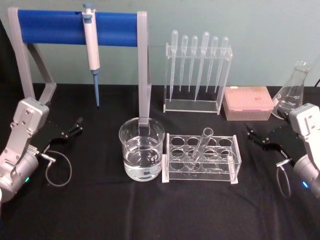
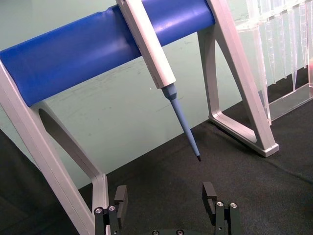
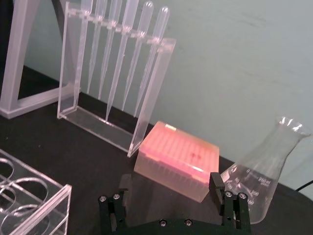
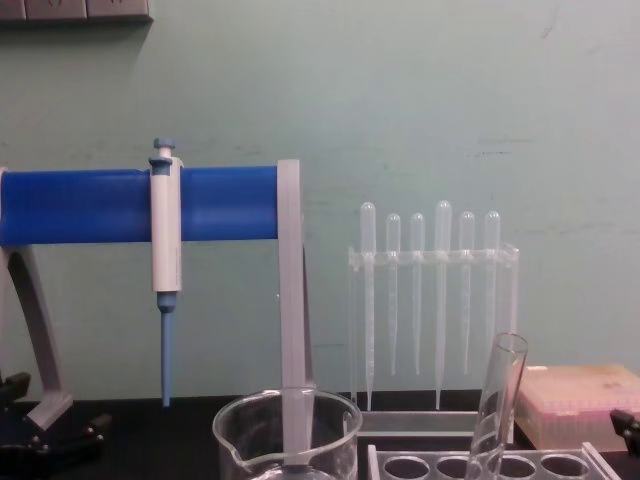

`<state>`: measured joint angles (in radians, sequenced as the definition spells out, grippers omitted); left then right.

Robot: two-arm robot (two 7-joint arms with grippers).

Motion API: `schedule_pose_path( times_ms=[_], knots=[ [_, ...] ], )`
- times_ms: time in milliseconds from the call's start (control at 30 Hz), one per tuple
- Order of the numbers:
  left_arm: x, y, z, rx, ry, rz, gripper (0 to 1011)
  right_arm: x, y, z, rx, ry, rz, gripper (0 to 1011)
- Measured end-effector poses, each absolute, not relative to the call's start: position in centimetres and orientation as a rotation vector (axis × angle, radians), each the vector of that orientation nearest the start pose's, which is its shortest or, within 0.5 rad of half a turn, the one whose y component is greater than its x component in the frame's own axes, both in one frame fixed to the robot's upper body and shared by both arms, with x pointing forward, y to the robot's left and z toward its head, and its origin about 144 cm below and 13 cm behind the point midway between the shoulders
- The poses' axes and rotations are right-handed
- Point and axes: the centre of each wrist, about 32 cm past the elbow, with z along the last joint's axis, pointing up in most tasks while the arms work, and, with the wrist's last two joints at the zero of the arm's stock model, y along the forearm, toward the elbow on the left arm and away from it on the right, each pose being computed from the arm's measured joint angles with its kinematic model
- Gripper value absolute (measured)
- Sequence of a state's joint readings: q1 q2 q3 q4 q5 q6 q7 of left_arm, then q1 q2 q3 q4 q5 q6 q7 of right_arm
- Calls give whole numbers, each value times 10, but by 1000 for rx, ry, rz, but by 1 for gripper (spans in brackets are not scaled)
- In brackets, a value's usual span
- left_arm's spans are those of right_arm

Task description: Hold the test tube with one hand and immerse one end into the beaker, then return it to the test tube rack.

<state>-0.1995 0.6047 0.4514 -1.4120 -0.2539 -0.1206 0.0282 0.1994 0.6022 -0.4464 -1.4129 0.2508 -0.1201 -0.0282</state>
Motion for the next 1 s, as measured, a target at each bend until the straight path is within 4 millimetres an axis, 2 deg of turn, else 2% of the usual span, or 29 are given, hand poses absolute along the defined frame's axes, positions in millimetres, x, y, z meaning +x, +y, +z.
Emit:
schedule_pose_path(
  times_ms=[200, 500, 800, 1000],
  knots=[
    [489, 310, 1140, 304, -285, 1248, 1000, 488, -309, 1150, -274, -307, -1258, 1003],
    [489, 310, 1140, 304, -285, 1248, 1000, 470, -321, 1177, -190, -312, -1213, 1002],
    [489, 310, 1140, 304, -285, 1248, 1000, 448, -356, 1194, -133, -294, -970, 1003],
    [489, 310, 1140, 304, -285, 1248, 1000, 443, -375, 1191, -110, -300, -802, 1003]
  ],
)
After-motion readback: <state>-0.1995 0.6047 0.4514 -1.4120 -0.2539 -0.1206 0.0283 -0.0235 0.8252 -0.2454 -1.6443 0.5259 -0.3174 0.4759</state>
